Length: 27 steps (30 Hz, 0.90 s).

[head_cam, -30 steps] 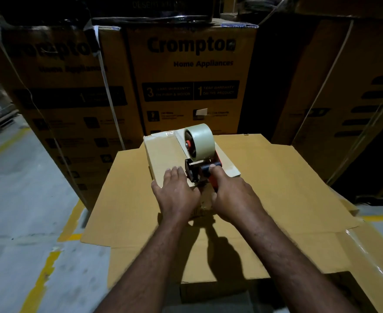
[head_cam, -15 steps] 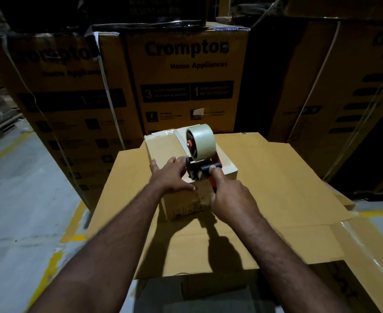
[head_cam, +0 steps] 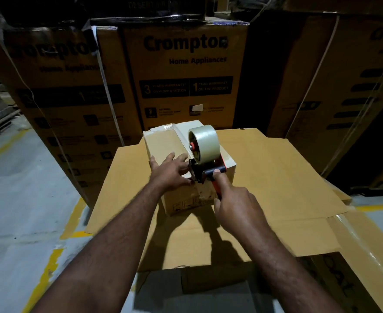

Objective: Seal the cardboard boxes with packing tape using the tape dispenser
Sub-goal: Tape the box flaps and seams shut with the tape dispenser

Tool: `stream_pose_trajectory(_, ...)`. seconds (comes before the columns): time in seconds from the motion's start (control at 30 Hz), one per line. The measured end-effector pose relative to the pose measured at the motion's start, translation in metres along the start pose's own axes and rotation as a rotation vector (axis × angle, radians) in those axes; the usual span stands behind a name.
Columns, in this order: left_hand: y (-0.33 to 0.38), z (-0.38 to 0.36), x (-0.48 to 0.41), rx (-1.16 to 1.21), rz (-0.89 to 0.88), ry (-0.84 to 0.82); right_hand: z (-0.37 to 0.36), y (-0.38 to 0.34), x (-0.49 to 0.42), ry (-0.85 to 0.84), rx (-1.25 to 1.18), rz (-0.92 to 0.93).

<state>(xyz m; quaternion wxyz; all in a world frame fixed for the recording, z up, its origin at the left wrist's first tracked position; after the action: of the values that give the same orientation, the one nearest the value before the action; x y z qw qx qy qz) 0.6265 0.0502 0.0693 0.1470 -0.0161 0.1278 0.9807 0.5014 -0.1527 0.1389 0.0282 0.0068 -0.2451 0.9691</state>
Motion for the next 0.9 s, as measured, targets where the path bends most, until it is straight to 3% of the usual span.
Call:
stream_pose_trajectory(0.4,0.016,0.005,0.009,-0.024,-0.066,-0.073,-0.016,0.02,0.014,0.037,-0.049,0.01)
stream_pose_trajectory(0.9,0.027,0.009,0.012,0.02,-0.056,-0.031,-0.019,0.034,0.024,0.051,-0.097,0.012)
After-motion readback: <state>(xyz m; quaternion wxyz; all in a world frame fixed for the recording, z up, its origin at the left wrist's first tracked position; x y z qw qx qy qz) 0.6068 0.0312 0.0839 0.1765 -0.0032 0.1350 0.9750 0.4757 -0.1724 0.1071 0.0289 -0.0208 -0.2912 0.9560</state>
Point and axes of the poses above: each hand's wrist, its own x-axis away from the middle knuckle, its own z-axis out of the back of the hand, y = z × x, the point moved 3 cm from there along -x, towards the middle knuckle, and after that the axes turned 13 degrees about -z, right-handed, at the moved point
